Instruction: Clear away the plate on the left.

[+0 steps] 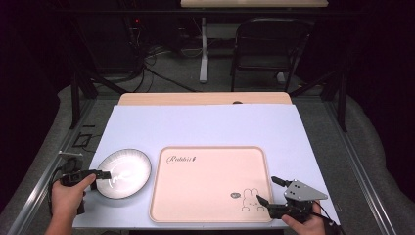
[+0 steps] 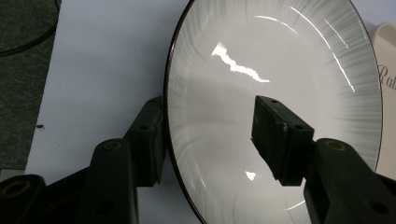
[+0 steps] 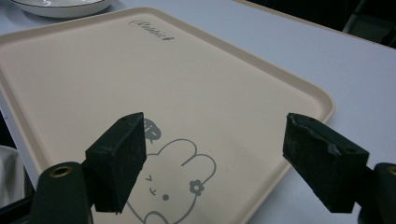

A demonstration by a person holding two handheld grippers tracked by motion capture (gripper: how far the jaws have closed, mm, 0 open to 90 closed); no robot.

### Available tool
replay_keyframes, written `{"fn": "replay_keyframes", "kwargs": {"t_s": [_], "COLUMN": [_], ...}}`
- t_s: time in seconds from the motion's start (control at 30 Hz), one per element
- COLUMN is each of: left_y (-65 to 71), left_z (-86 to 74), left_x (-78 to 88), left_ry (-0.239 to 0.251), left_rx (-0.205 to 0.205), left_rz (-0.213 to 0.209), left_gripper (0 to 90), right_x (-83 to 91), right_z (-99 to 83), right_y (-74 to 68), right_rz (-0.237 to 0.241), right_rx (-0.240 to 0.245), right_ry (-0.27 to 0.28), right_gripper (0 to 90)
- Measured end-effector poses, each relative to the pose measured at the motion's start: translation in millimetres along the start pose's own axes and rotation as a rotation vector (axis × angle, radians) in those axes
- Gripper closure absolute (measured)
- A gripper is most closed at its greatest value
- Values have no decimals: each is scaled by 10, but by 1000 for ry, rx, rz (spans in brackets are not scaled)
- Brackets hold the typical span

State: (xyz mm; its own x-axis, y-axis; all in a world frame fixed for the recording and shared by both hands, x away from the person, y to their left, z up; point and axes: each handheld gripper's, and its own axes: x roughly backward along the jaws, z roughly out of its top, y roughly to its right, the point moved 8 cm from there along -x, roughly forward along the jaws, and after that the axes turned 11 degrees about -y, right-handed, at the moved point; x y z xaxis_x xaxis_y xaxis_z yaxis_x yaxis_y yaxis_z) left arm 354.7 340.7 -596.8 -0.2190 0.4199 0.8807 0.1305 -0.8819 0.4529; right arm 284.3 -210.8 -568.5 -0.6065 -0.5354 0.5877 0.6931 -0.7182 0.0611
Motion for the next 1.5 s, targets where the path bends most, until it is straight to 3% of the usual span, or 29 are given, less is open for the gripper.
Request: {"fn": "replay_keyframes", "kwargs": {"t_s": [0.5, 0.93, 1.2, 1.33, 1.5], "left_y": [-45, -80, -90, -94, -117], "left_z": [51, 82, 83, 90, 100], "left_x": [-43, -51, -50, -51, -44], "left_ry": [-75, -114, -124, -121, -110], "left_rx": [57, 95, 97, 104, 118], "left_rz": [-13, 15, 32, 25, -20], "left_gripper": [557, 656, 700, 709, 739], "right_x": [0, -3, -5, -5, -7], "right_z": [0, 0, 0, 0, 0], "right_y": [-2, 0, 0, 0, 2], "right_rz": [1, 3, 4, 4, 4], "right_rx": [0, 0, 0, 1, 0], "right_ry": [-1, -2, -3, -3, -4], "right_gripper": [208, 208, 208, 208, 208]}}
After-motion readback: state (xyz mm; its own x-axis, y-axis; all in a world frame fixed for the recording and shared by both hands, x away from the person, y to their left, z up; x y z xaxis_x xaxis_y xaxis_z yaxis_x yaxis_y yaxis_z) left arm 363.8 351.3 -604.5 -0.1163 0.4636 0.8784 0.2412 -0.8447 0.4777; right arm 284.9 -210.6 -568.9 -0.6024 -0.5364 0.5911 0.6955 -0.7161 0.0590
